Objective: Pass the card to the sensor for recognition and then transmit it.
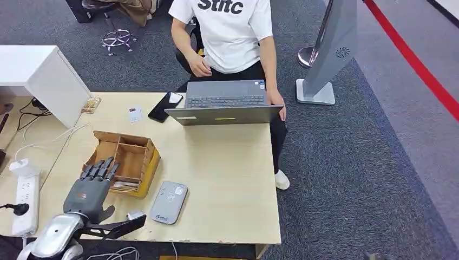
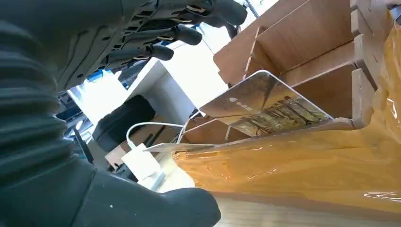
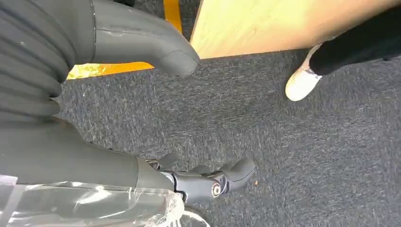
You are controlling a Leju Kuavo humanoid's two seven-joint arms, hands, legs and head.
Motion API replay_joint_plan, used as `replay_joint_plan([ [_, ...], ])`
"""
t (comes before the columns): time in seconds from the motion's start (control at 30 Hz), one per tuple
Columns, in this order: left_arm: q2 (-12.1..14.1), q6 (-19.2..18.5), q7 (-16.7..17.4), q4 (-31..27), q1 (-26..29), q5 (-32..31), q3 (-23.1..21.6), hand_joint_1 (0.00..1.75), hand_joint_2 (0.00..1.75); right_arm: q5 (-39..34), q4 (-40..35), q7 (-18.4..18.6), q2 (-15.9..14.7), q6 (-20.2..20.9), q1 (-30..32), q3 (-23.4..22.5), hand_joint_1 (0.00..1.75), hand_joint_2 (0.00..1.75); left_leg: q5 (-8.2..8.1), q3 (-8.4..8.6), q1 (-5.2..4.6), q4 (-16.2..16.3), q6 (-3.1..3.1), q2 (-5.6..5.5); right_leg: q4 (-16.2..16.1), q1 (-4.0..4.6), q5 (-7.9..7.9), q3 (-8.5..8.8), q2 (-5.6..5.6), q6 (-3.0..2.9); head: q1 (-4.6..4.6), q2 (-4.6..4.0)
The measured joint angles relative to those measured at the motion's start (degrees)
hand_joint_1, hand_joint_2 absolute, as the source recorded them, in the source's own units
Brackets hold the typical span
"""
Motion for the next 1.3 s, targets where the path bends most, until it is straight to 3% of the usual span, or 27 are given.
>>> replay_joint_plan([
  [0.17,0.0,0.5,0.8,0.6,-0.1,0.0,0.0,0.0,1.75,-0.3,0.0,0.1,0.0,0.1,-0.2,0.1,0.0,1.75,0.0,0.01,0.0,0.0,0.0,0.0,0.0,0.0,0.0,0.0,0.0,0.0,0.0,0.0],
  [0.2,0.0,0.6,0.9,0.7,-0.2,0.0,0.0,0.87,1.75,-0.4,0.0,0.1,0.0,0.0,-0.2,0.1,0.0,1.75,0.0,0.01,0.0,0.0,0.0,0.0,0.0,0.0,0.0,0.0,0.0,0.0,-0.02,0.0],
  [0.23,0.0,0.7,1.0,0.8,-0.2,0.0,0.0,1.64,1.75,-0.5,0.0,0.1,0.0,0.0,-0.2,0.2,0.0,1.75,0.0,0.01,0.0,0.0,0.0,0.0,0.0,0.0,0.0,0.0,0.0,0.0,0.0,0.0],
  [0.27,0.0,0.8,1.1,0.9,-0.2,0.0,0.0,1.75,1.75,-0.5,0.0,0.1,0.0,0.0,-0.2,0.2,0.0,1.75,0.0,0.02,0.0,0.0,0.0,0.0,0.0,0.0,0.0,0.0,0.01,0.0,0.0,0.0],
  [0.77,-1.2,2.6,3.5,2.0,-1.3,0.0,0.0,1.75,1.75,-1.9,0.0,0.7,0.0,-1.0,0.2,1.2,0.0,1.75,0.0,0.0,0.0,0.0,0.0,0.0,0.0,0.0,0.0,0.0,0.0,0.0,0.0,0.0],
  [0.93,-1.3,3.5,8.3,2.3,-1.6,0.0,0.0,1.75,1.75,-2.4,0.0,0.7,0.0,-1.0,0.5,1.5,0.0,1.75,0.0,0.03,0.0,0.0,0.0,0.01,0.0,0.0,0.0,-0.02,0.02,0.0,0.0,0.0],
  [1.07,-1.3,7.4,12.2,2.7,-2.6,0.0,-0.6,1.75,1.75,-4.5,-0.2,0.7,0.0,-2.5,1.1,2.3,0.0,1.75,0.0,0.01,0.0,0.0,0.0,0.01,0.0,0.0,0.0,-0.03,0.02,0.0,0.0,0.0],
  [1.17,-1.3,9.9,11.6,2.7,-4.2,0.0,-0.6,1.75,1.75,-5.6,-0.7,0.7,0.0,-3.6,2.0,3.1,0.0,1.75,0.0,0.02,0.0,0.0,0.0,0.01,0.0,0.0,0.0,-0.03,0.01,0.0,0.0,0.0],
  [1.3,-2.6,11.0,7.5,1.4,-7.6,0.0,0.0,1.75,1.75,-6.0,-0.8,0.8,0.0,-4.2,2.3,3.3,0.0,1.75,0.04,0.01,0.0,0.0,-0.02,0.0,0.0,0.0,0.03,-0.02,-0.01,0.02,0.0,0.0],
])
